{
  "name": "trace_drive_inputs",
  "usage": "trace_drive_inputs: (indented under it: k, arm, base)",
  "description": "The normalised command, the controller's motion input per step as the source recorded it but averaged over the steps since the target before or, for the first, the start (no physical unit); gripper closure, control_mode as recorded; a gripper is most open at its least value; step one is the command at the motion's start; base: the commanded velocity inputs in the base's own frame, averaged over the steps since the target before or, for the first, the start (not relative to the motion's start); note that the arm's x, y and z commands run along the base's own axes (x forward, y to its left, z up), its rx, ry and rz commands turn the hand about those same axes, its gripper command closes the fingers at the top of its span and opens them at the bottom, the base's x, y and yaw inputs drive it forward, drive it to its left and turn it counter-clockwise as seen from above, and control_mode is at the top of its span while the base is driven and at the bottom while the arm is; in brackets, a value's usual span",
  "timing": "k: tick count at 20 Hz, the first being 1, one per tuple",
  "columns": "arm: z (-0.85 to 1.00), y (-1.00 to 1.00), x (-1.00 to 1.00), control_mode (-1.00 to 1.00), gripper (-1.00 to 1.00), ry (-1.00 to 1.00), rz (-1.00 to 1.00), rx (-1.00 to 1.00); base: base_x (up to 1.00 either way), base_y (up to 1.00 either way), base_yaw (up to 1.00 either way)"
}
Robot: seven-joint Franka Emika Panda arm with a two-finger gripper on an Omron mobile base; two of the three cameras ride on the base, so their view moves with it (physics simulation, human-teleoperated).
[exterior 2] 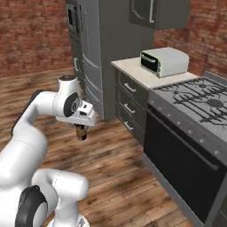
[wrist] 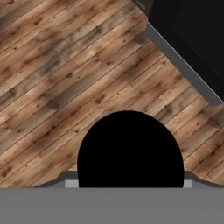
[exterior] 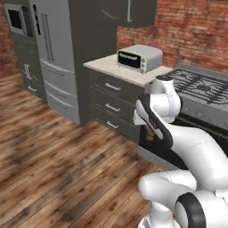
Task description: Move the drinks to the dining counter.
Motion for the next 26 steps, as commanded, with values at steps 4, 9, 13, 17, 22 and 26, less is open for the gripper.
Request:
trace_drive_inputs:
  k: [4, 9, 13, 17, 22, 26]
  arm:
    - [0.0, 0.0, 0.0, 1.0, 1.0, 0.0, 0.0, 0.0]
    - [0.0, 0.0, 0.0, 1.0, 1.0, 0.0, 0.0, 0.0]
    - [0.0, 0.0, 0.0, 1.0, 1.0, 0.0, 0.0, 0.0]
    - [0.0, 0.0, 0.0, 1.0, 1.0, 0.0, 0.0, 0.0]
    - [0.0, 0.0, 0.0, 1.0, 1.0, 0.0, 0.0, 0.0]
    - [0.0, 0.0, 0.0, 1.0, 1.0, 0.0, 0.0, 0.0]
  base:
    - [0.89, 0.43, 0.56]
    - [1.0, 0.21, 0.54]
    - [1.0, 0.09, 0.58]
    - [1.0, 0.0, 0.39]
    - [1.0, 0.0, 0.37]
    - [1.0, 0.0, 0.34]
